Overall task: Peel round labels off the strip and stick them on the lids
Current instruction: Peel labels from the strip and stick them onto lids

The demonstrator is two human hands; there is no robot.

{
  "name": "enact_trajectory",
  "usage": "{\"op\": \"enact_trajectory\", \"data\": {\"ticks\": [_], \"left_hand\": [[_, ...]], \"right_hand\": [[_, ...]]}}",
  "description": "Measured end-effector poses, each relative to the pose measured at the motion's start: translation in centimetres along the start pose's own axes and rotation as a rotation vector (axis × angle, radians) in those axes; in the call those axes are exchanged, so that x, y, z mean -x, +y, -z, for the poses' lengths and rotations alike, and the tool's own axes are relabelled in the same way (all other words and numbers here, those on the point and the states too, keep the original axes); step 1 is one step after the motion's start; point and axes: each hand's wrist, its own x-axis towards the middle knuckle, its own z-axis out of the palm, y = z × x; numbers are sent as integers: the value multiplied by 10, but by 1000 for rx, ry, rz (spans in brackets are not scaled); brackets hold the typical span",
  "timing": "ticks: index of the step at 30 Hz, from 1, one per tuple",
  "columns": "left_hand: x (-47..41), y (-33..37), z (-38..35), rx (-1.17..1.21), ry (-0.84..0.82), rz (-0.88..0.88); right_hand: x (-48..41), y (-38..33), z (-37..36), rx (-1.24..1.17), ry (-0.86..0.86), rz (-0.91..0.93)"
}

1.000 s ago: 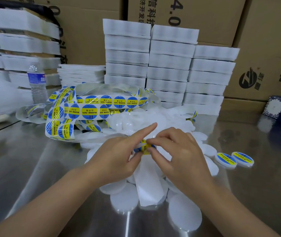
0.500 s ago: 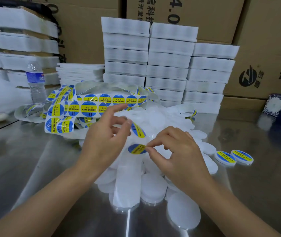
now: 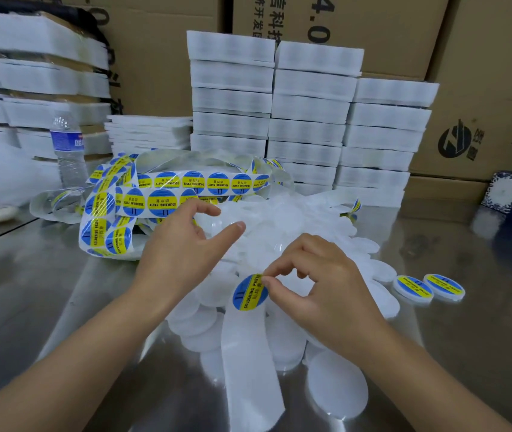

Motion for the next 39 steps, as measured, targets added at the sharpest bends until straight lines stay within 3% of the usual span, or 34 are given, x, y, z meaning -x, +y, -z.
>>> {"op": "enact_trajectory", "data": {"ticks": [5, 12, 18, 21, 26, 29, 32, 34, 37, 39], "left_hand": [[4, 5, 3, 41, 79, -127], [6, 4, 0, 179, 44, -49], [8, 9, -3, 175, -195, 59], [5, 8, -6, 180, -257, 156], [-7, -1, -3, 379, 30, 188], [-10, -2, 0, 451, 190, 168], [-10, -6, 2, 476, 232, 138], [-11, -3, 3, 440, 215, 131], [-12, 3, 2, 421, 161, 165], [-11, 3, 3, 429, 127, 212]], "right_hand": [[0, -1, 0, -23, 65, -48], [-1, 0, 1, -43, 112, -92], [-2, -2, 3, -50, 112, -88], [-2, -4, 5, -95, 21, -63], [-4, -3, 15, -451, -244, -217], [-11, 2, 19, -711, -194, -403], [-15, 9, 19, -661, -117, -499], [-14, 13, 20, -527, -217, -499], [-7, 16, 20, -296, -518, -399], [-3, 14, 18, -267, -648, -328]]}}
